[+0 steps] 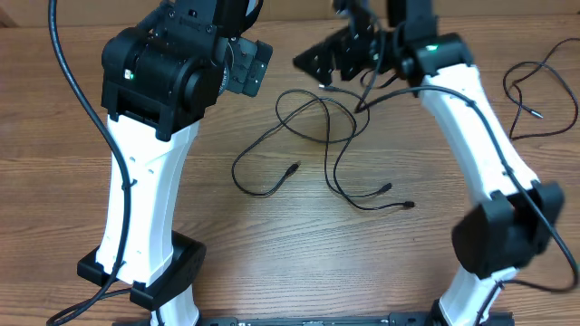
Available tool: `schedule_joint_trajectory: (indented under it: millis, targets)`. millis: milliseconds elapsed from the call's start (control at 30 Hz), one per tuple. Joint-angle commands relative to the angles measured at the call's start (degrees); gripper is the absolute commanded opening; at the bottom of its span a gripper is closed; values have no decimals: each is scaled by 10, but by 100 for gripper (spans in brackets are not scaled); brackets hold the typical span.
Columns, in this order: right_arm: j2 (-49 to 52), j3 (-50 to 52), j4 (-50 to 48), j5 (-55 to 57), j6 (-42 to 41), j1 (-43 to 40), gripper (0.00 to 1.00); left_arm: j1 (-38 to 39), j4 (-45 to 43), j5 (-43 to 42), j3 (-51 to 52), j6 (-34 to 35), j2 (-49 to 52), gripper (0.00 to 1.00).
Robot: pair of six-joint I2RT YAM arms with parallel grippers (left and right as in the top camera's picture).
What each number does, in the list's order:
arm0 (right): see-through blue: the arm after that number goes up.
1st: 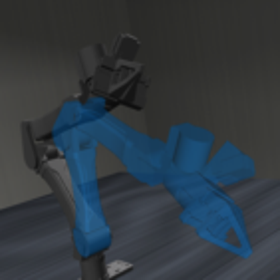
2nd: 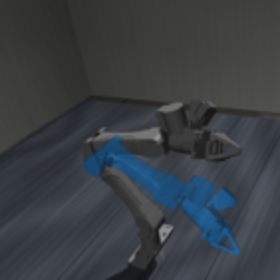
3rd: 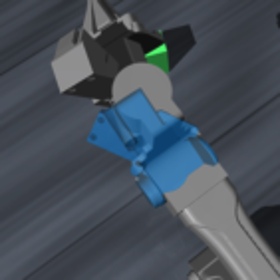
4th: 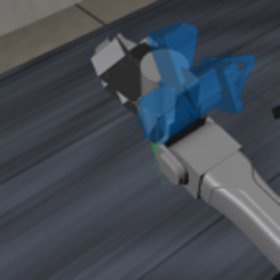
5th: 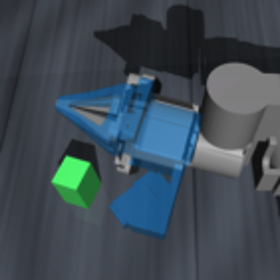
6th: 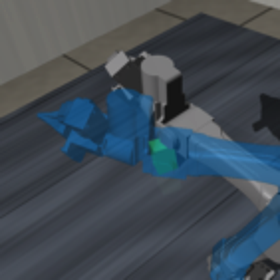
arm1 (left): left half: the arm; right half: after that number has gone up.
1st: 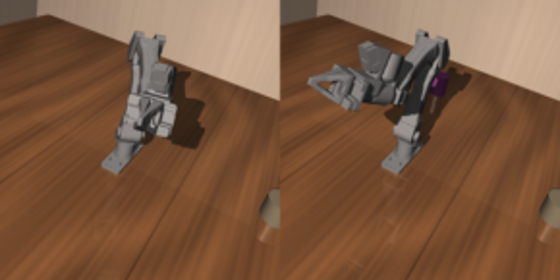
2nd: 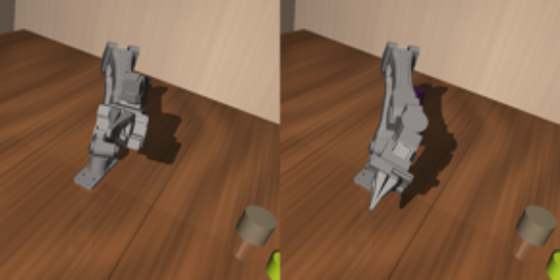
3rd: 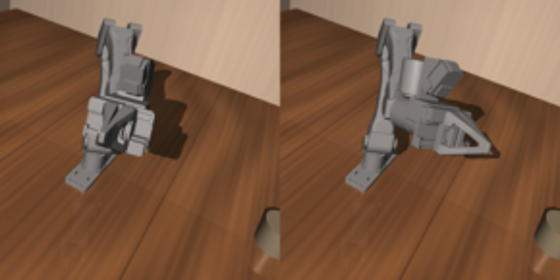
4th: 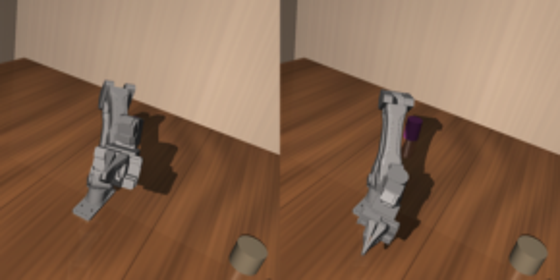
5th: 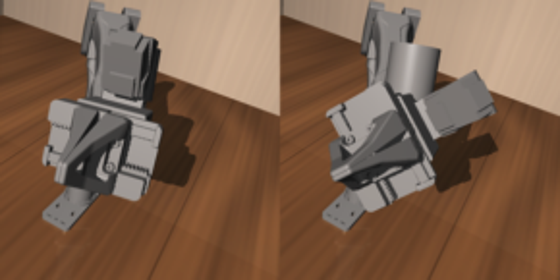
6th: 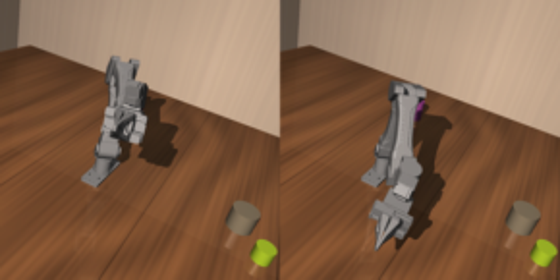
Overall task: Untangle cables
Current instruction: 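Move the right gripper back to the remaining cables and grasp a strand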
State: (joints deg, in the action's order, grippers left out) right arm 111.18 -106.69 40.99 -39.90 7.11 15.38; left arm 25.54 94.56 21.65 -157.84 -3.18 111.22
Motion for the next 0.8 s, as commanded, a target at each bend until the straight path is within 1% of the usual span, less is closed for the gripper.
schedule_joint_trajectory:
  millis: [0, 67, 133, 233, 300, 433, 600, 633, 700, 767]
  targets:
    - [54, 22, 7, 49, -67, 17, 97, 3, 0, -18, -1, 0, -10, 100]
    - [78, 26, 11, 95, -113, 24, 97, 3, 2, -25, -1, 0, -10, 100]
    - [103, 26, 18, 140, -179, 30, 98, 3, 6, -29, -1, 0, -10, 100]
    - [134, 28, 28, 196, -335, 36, 100, 3, 10, -33, -1, 0, -10, 100]
    - [146, 32, 27, 213, -422, 40, 100, 3, 10, -33, -1, 0, -10, 100]
    - [165, 33, 5, 215, -605, 55, 100, 3, 13, -36, -1, 0, -10, 100]
    - [165, 33, -24, 251, -826, 84, 100, 3, 21, -37, -1, 0, -10, 100]
    - [167, 33, -38, 254, -850, 92, 100, 3, 21, -37, -1, 0, -10, 100]
    - [168, 33, -63, 269, -865, 106, 100, 3, 22, -37, -1, 0, -10, 100]
    - [169, 33, -66, 299, -873, 120, 95, 3, 22, -41, -1, 0, -10, 100]
